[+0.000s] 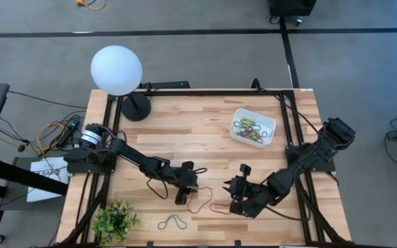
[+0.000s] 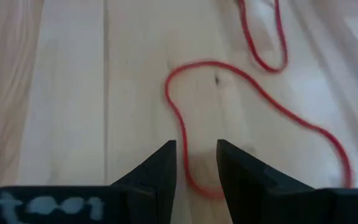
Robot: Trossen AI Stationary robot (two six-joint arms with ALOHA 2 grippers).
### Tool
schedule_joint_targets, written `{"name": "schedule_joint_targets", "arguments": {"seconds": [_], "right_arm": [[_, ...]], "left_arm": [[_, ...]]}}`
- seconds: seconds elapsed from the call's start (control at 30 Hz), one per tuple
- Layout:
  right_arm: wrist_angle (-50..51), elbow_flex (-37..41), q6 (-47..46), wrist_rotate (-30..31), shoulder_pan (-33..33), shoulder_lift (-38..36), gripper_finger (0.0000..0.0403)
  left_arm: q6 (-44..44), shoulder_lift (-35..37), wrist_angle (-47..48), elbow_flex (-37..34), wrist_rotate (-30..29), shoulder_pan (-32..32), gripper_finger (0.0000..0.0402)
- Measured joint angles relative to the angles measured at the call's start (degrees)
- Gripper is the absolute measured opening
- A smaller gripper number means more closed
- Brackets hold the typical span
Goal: Pick and place items into bin
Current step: Put the left red rubber band into the white bin
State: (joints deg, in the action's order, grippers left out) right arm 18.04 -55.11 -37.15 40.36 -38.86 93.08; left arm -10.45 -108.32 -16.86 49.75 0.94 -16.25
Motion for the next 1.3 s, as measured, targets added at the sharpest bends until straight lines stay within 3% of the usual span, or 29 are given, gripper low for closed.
{"name": "schedule_joint_targets", "arguments": {"seconds": [0.2,0.37,0.63,0.77,1.03,1.17,1.3], "right_arm": [[-0.21,0.0,4.52,-0.02,2.4,0.02,0.0075],[-0.28,0.0,7.97,-0.39,4.58,0.02,0.0076],[-0.13,0.0,8.9,-3.52,7.68,0.02,0.0076],[-0.31,0.0,8.76,-4.32,8.95,0.02,0.0076],[-0.87,0.0,2.79,-5.9,13.75,0.02,0.0076],[-2.71,0.01,4.82,-5.75,14.96,0.02,0.0076],[-11.02,0.02,10.4,-5.81,15.28,0.08,0.0076]], "left_arm": [[0.17,-2.2,-0.68,0.14,-5.89,-0.22,0.0102],[-0.29,-2.24,-0.08,0.14,-6.74,-0.7,0.0097],[1.12,-2.2,3.43,0.25,-10.71,-2.44,0.0011],[-0.31,-1.65,2.07,0.03,-11.41,-2.21,0.0006],[0.38,6.0,9.14,-0.21,-24.1,-2.08,0.0],[0.81,10.03,11.62,-0.17,-24.79,-2.12,0.0],[1.11,11.68,10.59,-0.1,-25.06,-2.12,0.0]]}}
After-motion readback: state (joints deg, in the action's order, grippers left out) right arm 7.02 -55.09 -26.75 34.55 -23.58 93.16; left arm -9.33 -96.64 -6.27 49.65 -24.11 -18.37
